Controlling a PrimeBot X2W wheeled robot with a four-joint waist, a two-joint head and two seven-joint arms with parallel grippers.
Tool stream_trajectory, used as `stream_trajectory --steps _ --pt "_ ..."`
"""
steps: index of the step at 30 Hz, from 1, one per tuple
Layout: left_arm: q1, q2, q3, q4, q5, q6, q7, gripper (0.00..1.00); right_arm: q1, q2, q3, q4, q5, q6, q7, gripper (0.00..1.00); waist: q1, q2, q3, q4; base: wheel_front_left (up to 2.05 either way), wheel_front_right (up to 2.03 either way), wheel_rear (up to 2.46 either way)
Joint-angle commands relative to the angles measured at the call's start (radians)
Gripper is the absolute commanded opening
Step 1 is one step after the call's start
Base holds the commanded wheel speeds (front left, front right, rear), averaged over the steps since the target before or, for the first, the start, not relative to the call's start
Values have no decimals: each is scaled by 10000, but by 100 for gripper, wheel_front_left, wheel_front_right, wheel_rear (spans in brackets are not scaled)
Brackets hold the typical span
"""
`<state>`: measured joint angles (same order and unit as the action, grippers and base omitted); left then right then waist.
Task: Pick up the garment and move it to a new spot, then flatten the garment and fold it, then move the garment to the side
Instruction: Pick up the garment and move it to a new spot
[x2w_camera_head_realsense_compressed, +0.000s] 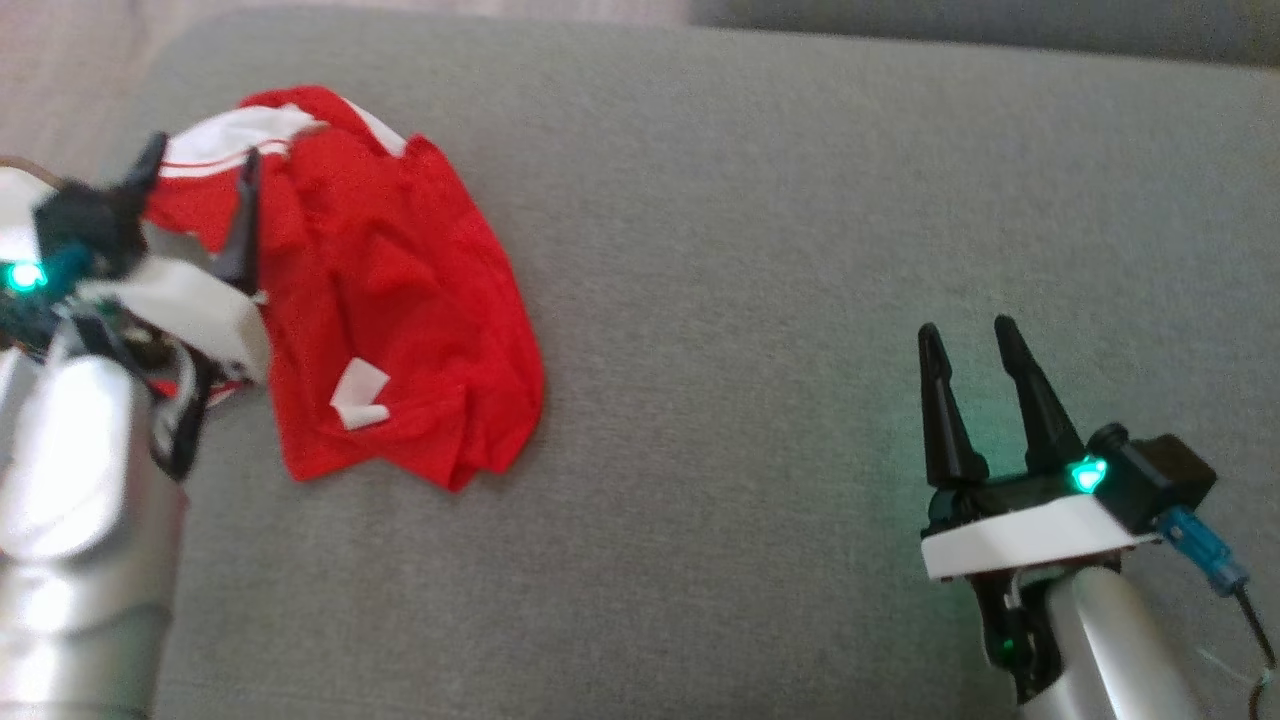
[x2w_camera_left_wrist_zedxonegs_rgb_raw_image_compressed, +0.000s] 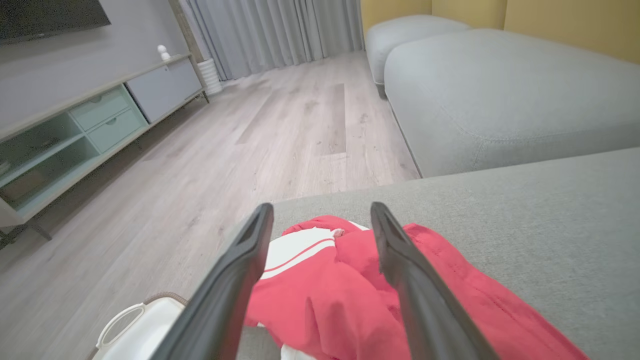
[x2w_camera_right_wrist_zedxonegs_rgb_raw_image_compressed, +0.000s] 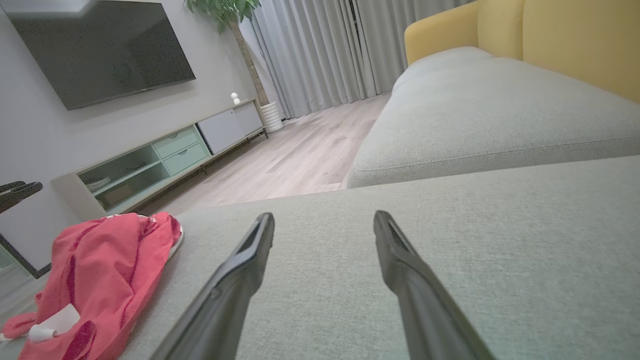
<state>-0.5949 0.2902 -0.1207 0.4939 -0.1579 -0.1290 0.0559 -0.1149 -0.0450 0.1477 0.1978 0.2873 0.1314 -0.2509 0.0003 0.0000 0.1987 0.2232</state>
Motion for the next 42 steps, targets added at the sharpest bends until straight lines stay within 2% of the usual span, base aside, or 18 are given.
stream_trajectory --steps 1,4,9,17,18,19,24,34,38,42 --pt "-622 577 306 29 -98 -6 211 100 -409 -52 197 -401 -116 -7 -109 100 -3 0 538 -450 0 0 0" --pt "-1370 963 102 917 -290 -12 710 100 -581 -52 138 -495 -159 -7 -109 100 -3 0 889 -716 0 0 0" --pt "-2311 1457 -246 2405 -935 -15 931 100 -810 -52 47 -648 -308 -7 -109 100 -3 0 1416 -1078 0 0 0" --pt "-2894 1579 -747 4071 -1637 -16 1020 100 -953 -52 -57 -785 -376 -7 -109 100 -3 0 1674 -1277 0 0 0" --pt "-2909 1566 -814 4178 -1737 -16 1004 42 -953 -52 -55 -785 -378 -7 -109 100 -3 0 1667 -1290 0 0 0" --pt "-2932 1571 -857 4253 -1845 -16 931 0 -951 -52 -60 -783 -379 -7 -109 100 -3 0 1654 -1299 0 0 0" --pt "-3152 1657 -826 4432 -2182 -16 282 0 -926 -52 -91 -745 -367 -7 -109 100 -3 0 1530 -1299 0 0 0" --pt "-4055 1815 -830 3551 -2558 -17 -2108 0 -771 -52 -68 -625 -98 -7 -109 100 -3 0 756 -1251 0 0 0" --pt "-4332 1819 -1012 2643 -2690 -17 -2499 0 -641 -52 -14 -554 84 -7 -109 100 -3 0 354 -1281 0 0 0" --pt "-4344 1735 -1284 1551 -2821 -17 -2349 0 -547 -52 52 -534 308 -7 -109 100 -3 0 -32 -1417 0 0 0"
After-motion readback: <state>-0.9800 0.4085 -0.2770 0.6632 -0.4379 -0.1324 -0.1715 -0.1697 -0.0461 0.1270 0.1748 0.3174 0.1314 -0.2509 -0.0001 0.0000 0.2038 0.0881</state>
